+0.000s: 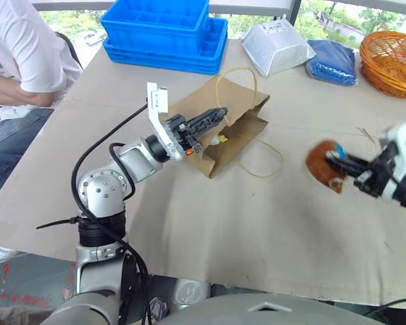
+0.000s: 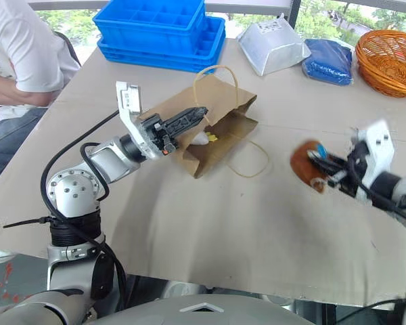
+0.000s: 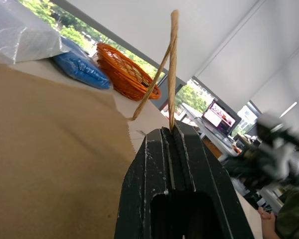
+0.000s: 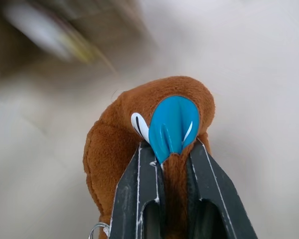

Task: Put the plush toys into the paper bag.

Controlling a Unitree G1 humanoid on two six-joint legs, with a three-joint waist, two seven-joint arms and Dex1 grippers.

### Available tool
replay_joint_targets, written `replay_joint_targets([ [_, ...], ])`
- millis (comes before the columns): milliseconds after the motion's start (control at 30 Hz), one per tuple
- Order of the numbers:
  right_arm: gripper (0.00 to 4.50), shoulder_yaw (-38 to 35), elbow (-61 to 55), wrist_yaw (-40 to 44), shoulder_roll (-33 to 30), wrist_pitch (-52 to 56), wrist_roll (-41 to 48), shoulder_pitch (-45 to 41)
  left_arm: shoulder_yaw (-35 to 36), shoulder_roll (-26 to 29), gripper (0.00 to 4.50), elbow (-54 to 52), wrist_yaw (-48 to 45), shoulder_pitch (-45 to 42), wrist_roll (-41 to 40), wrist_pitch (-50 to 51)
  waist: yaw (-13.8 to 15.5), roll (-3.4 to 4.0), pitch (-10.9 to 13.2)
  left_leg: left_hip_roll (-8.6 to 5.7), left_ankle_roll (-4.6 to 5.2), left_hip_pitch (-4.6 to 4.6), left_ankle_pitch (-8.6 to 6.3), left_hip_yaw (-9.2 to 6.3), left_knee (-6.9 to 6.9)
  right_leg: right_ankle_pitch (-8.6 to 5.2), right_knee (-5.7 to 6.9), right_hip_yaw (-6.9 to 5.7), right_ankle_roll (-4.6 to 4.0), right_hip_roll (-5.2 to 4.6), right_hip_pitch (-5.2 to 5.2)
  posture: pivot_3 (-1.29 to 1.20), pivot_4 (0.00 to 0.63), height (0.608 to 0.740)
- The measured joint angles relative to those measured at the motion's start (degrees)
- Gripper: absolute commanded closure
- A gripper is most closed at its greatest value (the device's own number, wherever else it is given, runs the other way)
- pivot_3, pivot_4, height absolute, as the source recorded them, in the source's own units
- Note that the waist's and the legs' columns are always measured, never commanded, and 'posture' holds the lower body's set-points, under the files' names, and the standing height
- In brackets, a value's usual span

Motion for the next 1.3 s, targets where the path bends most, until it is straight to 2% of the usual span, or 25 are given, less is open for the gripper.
replay_joint_targets([
  [33, 4.46, 1.6, 0.3, -1.5, 1.9, 0.5, 0.5, -2.6, 0.0, 0.0, 4.50, 0.1, 0.0, -0.1, 0.0, 0.0, -0.1, 0.01, 0.0, 0.00, 0.00, -0.02, 0.00, 0.00, 0.00, 0.00, 0.00, 0.00, -0.01, -0.01, -0.01, 0.00, 0.150, 0.740],
  [67, 4.46, 6.4, 1.3, -4.1, 4.9, 0.8, 0.6, -6.4, -0.1, -0.1, 4.50, 0.3, 0.0, -0.4, 0.0, 0.1, -0.1, 0.02, 0.0, 0.00, 0.00, -0.06, 0.00, 0.00, 0.00, 0.00, 0.00, 0.00, -0.01, -0.01, -0.04, 0.00, 0.150, 0.740],
  [133, 4.46, 13.1, 2.8, -6.1, 6.9, 0.1, -0.2, -8.6, 0.1, -0.1, 4.50, 0.3, 0.0, -0.8, -0.3, 0.2, 0.2, 0.01, 0.0, -0.01, 0.00, -0.13, 0.00, -0.03, 0.00, 0.00, -0.01, 0.00, -0.01, -0.02, -0.09, 0.00, 0.150, 0.740],
  [233, 4.46, 29.0, 11.4, -8.2, 9.7, -5.9, -6.8, -10.1, 0.3, -0.6, 4.50, 0.4, 0.4, -1.7, -1.0, 0.4, 0.6, 0.01, 0.0, -0.06, 0.02, -0.21, -0.01, -0.03, 0.00, 0.00, -0.09, 0.00, -0.01, -0.08, -0.10, 0.00, 0.150, 0.740],
  [300, 4.46, 34.5, 16.3, -8.4, 10.8, -9.0, -9.7, -10.2, 0.4, -1.0, 4.50, 0.4, 0.5, -2.0, -1.6, 0.5, 0.7, 0.01, 0.0, -0.11, 0.03, -0.33, -0.01, -0.03, 0.01, 0.01, -0.08, 0.00, 0.00, -0.13, -0.22, 0.00, 0.150, 0.740],
  [367, 4.46, 37.1, 20.7, -8.5, 11.5, -11.8, -12.1, -11.2, 0.4, -1.0, 4.50, 0.4, 0.7, -2.0, -2.0, 1.0, 0.6, 0.01, 0.0, -0.13, 0.04, -0.36, -0.01, -0.03, 0.03, 0.01, -0.09, 0.00, 0.01, -0.14, -0.25, 0.00, 0.150, 0.740],
  [467, 4.46, 37.7, 27.9, -8.1, 14.5, -16.3, -13.9, -15.1, 0.4, -1.0, 4.50, 0.1, 1.0, -1.8, -2.9, 1.7, 0.4, 0.01, 0.0, -0.12, 0.03, -0.30, -0.01, -0.03, 0.02, 0.01, -0.04, 0.00, 0.01, -0.12, -0.27, 0.00, 0.150, 0.740],
  [567, 4.46, 35.5, 36.8, -8.0, 21.3, -19.1, -13.2, -19.8, 0.3, -1.1, 4.50, 0.0, 1.1, -1.5, -3.4, 1.9, -0.6, 0.02, 0.0, -0.08, -0.04, -0.26, 0.03, -0.05, -0.01, 0.01, 0.04, 0.00, 0.00, -0.06, -0.27, 0.00, 0.150, 0.740],
  [600, 4.13, 35.0, 38.4, -7.9, 22.4, -19.2, -12.8, -20.8, 0.3, -1.1, 4.50, 0.0, 1.2, -1.4, -3.4, 1.9, -0.7, 0.02, 0.0, -0.07, -0.04, -0.27, 0.03, -0.06, -0.01, 0.01, 0.04, 0.00, 0.00, -0.06, -0.28, 0.00, 0.150, 0.740],
  [700, 2.73, 33.7, 45.4, -6.8, 27.1, -20.9, -11.8, -24.4, 0.4, -1.2, 4.50, 0.0, 1.9, -1.3, -3.8, 1.9, -0.9, 0.02, 0.0, -0.07, -0.03, -0.28, 0.02, -0.06, -0.01, 0.02, 0.03, 0.00, 0.00, -0.07, -0.28, 0.00, 0.150, 0.740],
  [800, 1.56, 36.2, 45.6, -4.7, 26.4, -22.1, -12.6, -23.1, 0.5, -1.0, 4.50, 0.0, 2.5, -1.1, -3.8, 1.8, -0.6, 0.02, 0.0, -0.10, 0.01, -0.34, 0.00, -0.14, -0.01, 0.02, 0.00, -0.01, 0.01, -0.11, -0.28, 0.00, 0.150, 0.740],
  [833, 1.56, 36.8, 45.1, -4.5, 25.6, -22.3, -13.1, -22.3, 0.5, -1.0, 4.50, 0.0, 2.7, -1.1, -3.8, 1.8, -0.5, 0.02, 0.0, -0.12, 0.03, -0.37, -0.01, -0.14, -0.01, 0.02, 0.00, -0.01, 0.01, -0.14, -0.30, 0.00, 0.150, 0.740],
  [900, 1.56, 39.5, 40.9, -4.0, 20.3, -23.8, -15.7, -19.5, 0.6, -0.9, 4.50, 0.0, 2.8, -0.8, -3.7, 1.6, -0.1, 0.02, 0.0, -0.17, 0.08, -0.45, -0.04, -0.16, 0.00, 0.02, -0.02, -0.01, 0.01, -0.21, -0.36, 0.00, 0.150, 0.740],
  [967, 1.56, 38.8, 36.3, -3.6, 15.3, -24.1, -16.6, -16.8, 1.1, -0.3, 4.50, -0.1, 2.9, -0.1, -3.5, 1.3, 0.0, 0.02, 0.0, -0.18, 0.09, -0.46, -0.05, -0.16, 0.00, 0.02, -0.07, -0.01, 0.01, -0.23, -0.36, 0.00, 0.150, 0.740],
  [1067, 1.56, 34.8, 28.0, -3.7, 10.1, -21.1, -15.0, -13.8, 1.4, 0.1, 4.50, -0.1, 2.4, 0.9, -2.4, 0.5, -0.3, 0.03, 0.0, -0.15, 0.07, -0.44, -0.04, -0.16, -0.02, 0.02, -0.03, -0.04, 0.01, -0.21, -0.38, 0.00, 0.150, 0.740],
  [1167, 1.56, 27.9, 18.0, -5.1, 6.2, -13.2, -9.5, -10.8, 1.6, 0.9, 4.50, -0.3, 1.3, 2.2, -0.8, -0.5, -0.5, 0.03, 0.0, -0.11, 0.03, -0.41, -0.02, -0.17, -0.04, 0.02, -0.02, -0.05, 0.00, -0.19, -0.37, 0.00, 0.150, 0.740],
  [1300, 1.56, 17.4, 10.9, -9.5, 6.1, 0.1, -3.0, -8.5, 1.6, 1.3, 4.50, -0.3, 0.8, 1.3, 0.3, -1.3, -0.4, 0.03, 0.0, -0.11, 0.03, -0.41, -0.02, -0.17, -0.03, 0.01, -0.02, -0.05, 0.00, -0.21, -0.35, 0.00, 0.150, 0.740],
])
